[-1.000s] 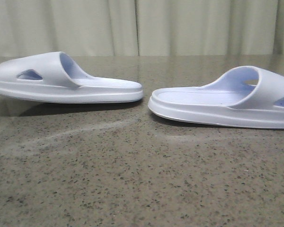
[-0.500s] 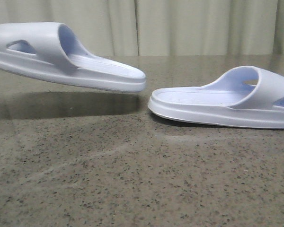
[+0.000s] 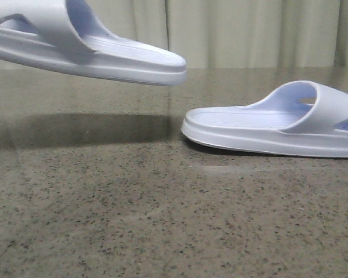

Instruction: Insert blue slippers together front up

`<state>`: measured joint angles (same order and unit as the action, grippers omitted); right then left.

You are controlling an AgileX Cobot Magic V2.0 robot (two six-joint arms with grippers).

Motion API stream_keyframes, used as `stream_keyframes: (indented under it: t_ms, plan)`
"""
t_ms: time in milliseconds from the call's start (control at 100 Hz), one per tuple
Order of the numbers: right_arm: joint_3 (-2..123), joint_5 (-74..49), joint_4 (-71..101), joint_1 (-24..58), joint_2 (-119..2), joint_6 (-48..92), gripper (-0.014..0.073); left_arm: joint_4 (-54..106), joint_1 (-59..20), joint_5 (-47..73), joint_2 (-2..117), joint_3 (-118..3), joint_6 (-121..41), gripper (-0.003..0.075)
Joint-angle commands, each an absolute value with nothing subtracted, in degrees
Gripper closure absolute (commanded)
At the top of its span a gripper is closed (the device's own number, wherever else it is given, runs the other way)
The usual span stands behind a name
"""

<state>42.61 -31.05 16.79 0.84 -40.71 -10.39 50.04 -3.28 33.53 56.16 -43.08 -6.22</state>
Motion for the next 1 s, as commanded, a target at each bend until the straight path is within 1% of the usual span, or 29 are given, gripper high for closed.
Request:
stream_keyframes:
  t_ms: [0,110,300,440,820,990]
  plan:
    - [42.45,-25.43,16.87,0.51,-40.94,-13.61,0.0181,52.71,-3.15,32.07,55.20,-44.60,-6.23,0.0703]
    - [39.45,-24.23,16.87,0.51,-40.94,-18.13,0.0180,52.71,-3.15,32.07,55.20,-44.60,-6.23,0.0703]
    - [33.26,-17.80,16.87,0.51,-40.94,-27.52,0.0181,52.71,-3.15,32.07,55.20,-44.60,-6.23,0.0703]
    - [30.08,-15.45,16.87,0.51,-40.94,-31.71,0.0181,52.71,-3.15,32.07,55.20,-44.60,-6.23,0.0703]
    - [25.97,-13.29,17.25,-0.45,-41.06,-32.41,0.0180,52.71,-3.15,32.07,55.20,-44.60,-6.23,0.0703]
    - [25.53,-11.55,17.31,-1.50,-43.61,-32.41,0.0181,52.71,-3.15,32.07,55.20,-44.60,-6.23,0.0703]
